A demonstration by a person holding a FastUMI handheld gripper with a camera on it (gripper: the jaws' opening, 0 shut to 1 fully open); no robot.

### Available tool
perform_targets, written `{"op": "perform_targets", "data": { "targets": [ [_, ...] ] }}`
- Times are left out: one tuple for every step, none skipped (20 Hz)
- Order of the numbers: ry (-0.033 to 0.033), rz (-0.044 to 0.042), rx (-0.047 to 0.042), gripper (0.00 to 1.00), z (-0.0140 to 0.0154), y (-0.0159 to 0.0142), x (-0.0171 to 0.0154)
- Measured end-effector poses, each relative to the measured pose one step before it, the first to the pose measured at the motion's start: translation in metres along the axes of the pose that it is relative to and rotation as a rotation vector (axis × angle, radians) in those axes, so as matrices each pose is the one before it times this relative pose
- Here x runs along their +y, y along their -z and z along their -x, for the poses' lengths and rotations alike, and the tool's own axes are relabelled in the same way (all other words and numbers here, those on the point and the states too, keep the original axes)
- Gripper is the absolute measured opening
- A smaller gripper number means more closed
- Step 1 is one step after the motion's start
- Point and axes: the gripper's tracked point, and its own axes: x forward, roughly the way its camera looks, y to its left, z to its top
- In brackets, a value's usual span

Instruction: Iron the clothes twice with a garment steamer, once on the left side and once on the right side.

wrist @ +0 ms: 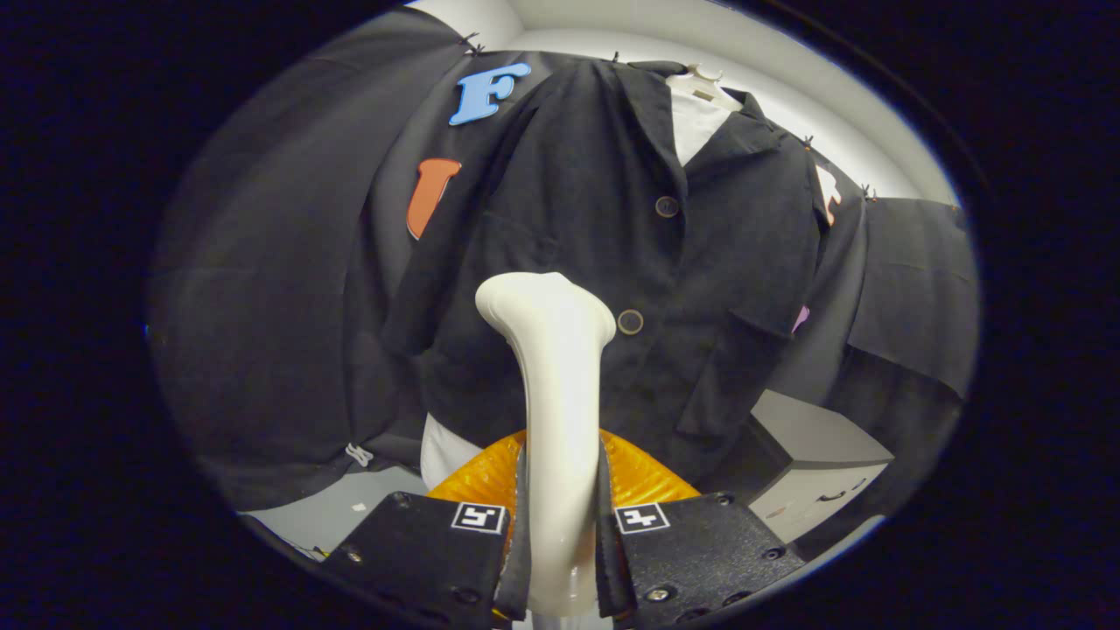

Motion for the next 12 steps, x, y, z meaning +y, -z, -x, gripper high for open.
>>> {"op": "perform_targets", "data": {
  "targets": [
    [-0.00885,-0.00077,0.02613,0.32,-0.00057,0.01382,0.002],
    [-0.01019,0.00313,0.01852,0.32,-0.00102,0.01201,0.00313],
    [-0.00988,0.01197,0.00418,0.32,-0.00047,0.00785,0.00319],
    [-0.01525,0.01142,0.01255,0.32,-0.00313,0.00708,0.00284],
    [-0.01584,0.0049,0.02115,0.32,-0.00255,0.00995,0.00307],
    [-0.00977,0.00021,0.01995,0.32,-0.00145,0.01047,0.00038],
    [-0.0048,0.00776,0.01631,0.32,-0.00106,0.00809,0.00171],
    [-0.01034,0.00975,0.01448,0.33,-0.0034,0.00664,0.0021],
    [-0.00889,0.00269,0.0131,0.33,-0.00117,0.00521,0.00074],
    [-0.00437,-0.00084,0.01252,0.33,0.00007,0.00456,-0.00122],
    [-0.00122,-0.00257,0.0108,0.33,0.00098,0.00318,-0.00002],
    [-0.0013,-0.0026,0.0048,0.33,0.00688,0.00568,0.001]
  ]
}}
